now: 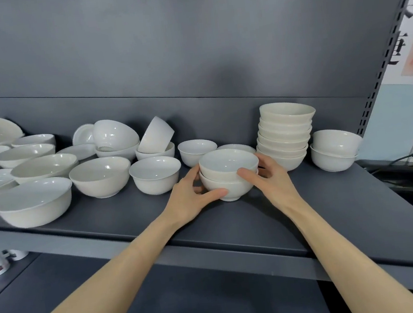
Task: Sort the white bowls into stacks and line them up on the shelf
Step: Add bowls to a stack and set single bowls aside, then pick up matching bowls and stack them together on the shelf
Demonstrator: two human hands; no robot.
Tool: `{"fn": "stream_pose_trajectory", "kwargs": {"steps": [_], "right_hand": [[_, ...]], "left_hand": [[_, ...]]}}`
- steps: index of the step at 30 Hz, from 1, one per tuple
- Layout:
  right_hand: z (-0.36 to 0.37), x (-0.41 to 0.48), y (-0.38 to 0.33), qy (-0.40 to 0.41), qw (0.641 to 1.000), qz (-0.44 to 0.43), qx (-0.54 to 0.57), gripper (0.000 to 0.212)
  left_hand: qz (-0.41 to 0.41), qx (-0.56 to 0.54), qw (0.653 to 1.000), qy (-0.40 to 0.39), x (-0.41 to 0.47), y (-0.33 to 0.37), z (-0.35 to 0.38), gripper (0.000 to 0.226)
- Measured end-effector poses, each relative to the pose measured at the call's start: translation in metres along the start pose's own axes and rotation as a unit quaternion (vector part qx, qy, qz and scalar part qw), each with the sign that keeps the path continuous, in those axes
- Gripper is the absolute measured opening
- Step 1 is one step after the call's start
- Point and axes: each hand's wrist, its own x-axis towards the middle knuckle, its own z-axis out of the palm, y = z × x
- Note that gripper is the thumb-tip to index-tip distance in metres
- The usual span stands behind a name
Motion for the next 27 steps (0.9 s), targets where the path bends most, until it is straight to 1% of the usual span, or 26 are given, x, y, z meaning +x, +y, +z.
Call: {"fn": "stream_pose_trajectory", "kwargs": {"steps": [3, 6, 9, 11, 14, 17, 22, 25, 27], "right_hand": [[-0.005, -0.002, -0.008, -0.038, 0.998, 0.007, -0.040, 0.044], [-0.014, -0.005, -0.020, -0.063, 0.994, 0.013, -0.092, 0.057], [-0.020, -0.007, -0.038, -0.078, 0.977, -0.003, -0.199, 0.072], [-0.020, -0.008, -0.054, -0.073, 0.960, -0.023, -0.269, 0.076], [-0.013, -0.006, -0.081, -0.085, 0.929, -0.063, -0.355, 0.073], [0.005, -0.008, -0.107, -0.114, 0.907, -0.080, -0.398, 0.069], [0.052, -0.015, -0.151, -0.134, 0.867, -0.130, -0.461, 0.063], [0.088, -0.020, -0.169, -0.139, 0.856, -0.144, -0.477, 0.057], [0.113, -0.024, -0.178, -0.134, 0.853, -0.152, -0.481, 0.059]], "left_hand": [[-0.007, 0.070, 0.997, -0.013, -0.007, 0.008, -0.003, 0.070], [-0.011, 0.156, 0.987, -0.018, -0.017, 0.021, -0.012, 0.059], [-0.013, 0.255, 0.967, -0.021, -0.028, 0.036, -0.027, 0.054], [-0.003, 0.311, 0.950, -0.016, -0.036, 0.049, -0.040, 0.052], [0.015, 0.385, 0.923, 0.005, -0.049, 0.070, -0.064, 0.051], [0.026, 0.452, 0.891, 0.011, -0.059, 0.090, -0.092, 0.054], [0.042, 0.541, 0.840, 0.024, -0.075, 0.109, -0.148, 0.060], [0.053, 0.577, 0.814, 0.043, -0.087, 0.113, -0.186, 0.060], [0.055, 0.587, 0.806, 0.053, -0.098, 0.111, -0.214, 0.059]]}}
